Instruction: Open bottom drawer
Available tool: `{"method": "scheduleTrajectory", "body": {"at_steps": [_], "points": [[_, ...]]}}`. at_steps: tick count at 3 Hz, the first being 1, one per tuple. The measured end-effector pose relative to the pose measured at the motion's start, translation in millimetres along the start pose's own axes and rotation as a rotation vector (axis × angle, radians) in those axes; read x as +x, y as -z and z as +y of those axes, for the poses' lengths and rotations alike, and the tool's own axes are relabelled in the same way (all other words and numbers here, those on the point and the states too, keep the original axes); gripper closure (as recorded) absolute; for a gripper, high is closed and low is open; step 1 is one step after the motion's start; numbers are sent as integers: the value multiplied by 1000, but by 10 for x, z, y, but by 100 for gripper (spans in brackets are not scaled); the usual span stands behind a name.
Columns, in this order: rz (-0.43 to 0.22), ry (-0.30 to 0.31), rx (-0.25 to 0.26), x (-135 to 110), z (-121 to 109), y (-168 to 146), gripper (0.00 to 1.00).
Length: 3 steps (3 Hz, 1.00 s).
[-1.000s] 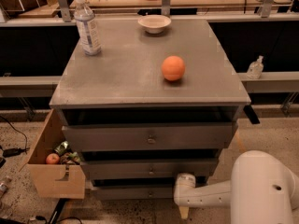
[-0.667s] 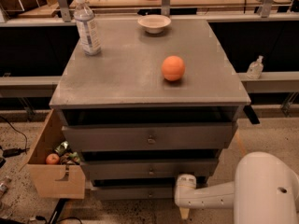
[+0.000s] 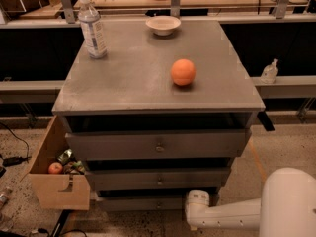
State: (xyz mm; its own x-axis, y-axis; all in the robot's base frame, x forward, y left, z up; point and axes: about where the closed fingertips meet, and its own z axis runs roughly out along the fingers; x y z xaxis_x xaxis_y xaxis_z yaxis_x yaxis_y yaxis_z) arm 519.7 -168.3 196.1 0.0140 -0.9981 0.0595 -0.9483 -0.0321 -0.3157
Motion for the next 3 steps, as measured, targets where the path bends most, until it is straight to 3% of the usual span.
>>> {"method": "scheduleTrajectory", "body": {"at_steps": [3], "points": [[0, 0, -2, 1, 8, 14, 88]]}}
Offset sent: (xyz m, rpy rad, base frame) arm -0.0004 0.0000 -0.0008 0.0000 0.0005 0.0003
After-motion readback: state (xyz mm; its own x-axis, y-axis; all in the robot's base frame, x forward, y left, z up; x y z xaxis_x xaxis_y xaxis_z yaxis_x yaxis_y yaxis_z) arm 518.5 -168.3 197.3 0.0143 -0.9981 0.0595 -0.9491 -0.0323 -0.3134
